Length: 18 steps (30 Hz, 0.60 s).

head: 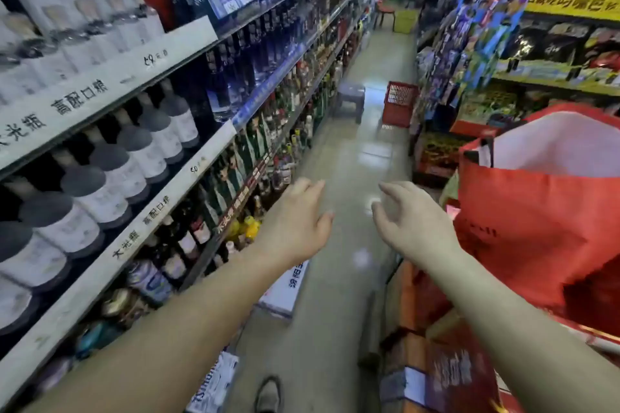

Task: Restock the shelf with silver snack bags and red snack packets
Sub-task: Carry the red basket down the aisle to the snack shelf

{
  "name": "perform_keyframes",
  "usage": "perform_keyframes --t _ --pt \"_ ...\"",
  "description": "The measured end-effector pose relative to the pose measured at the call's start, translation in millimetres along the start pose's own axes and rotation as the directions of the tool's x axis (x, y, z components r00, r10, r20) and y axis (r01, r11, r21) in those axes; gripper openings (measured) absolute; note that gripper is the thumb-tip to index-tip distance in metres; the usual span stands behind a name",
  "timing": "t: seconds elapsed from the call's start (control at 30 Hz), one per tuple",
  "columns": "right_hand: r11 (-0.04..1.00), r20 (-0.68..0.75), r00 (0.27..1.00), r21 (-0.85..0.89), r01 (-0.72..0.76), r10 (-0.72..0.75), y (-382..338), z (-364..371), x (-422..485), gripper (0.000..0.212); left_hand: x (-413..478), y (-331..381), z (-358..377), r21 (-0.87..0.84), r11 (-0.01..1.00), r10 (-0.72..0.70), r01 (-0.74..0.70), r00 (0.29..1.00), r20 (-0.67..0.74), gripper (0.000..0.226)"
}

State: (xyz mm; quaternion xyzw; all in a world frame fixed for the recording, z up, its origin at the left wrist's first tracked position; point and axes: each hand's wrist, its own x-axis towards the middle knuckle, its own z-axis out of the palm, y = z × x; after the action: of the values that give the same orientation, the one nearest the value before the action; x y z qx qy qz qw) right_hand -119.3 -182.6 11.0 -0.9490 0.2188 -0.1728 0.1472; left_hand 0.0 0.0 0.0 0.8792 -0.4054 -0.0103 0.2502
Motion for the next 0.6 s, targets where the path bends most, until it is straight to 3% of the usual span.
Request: perform_keyframes --t 0.27,0.6 --pt "0.969 0.122 0.968 0.083 -0.231 0.220 8.1 76.3 126.3 0.043 130.0 -87.2 43.2 -0.088 0.993 -0.069 0.077 0.994 0.086 0.058" --pt "0.939 0.263 0.902 -0.082 -0.334 0.344 96.6 126.9 299.6 0.042 335.8 -104.0 116.5 -0.128 0.982 -0.106 0.141 0.963 0.249 0.052"
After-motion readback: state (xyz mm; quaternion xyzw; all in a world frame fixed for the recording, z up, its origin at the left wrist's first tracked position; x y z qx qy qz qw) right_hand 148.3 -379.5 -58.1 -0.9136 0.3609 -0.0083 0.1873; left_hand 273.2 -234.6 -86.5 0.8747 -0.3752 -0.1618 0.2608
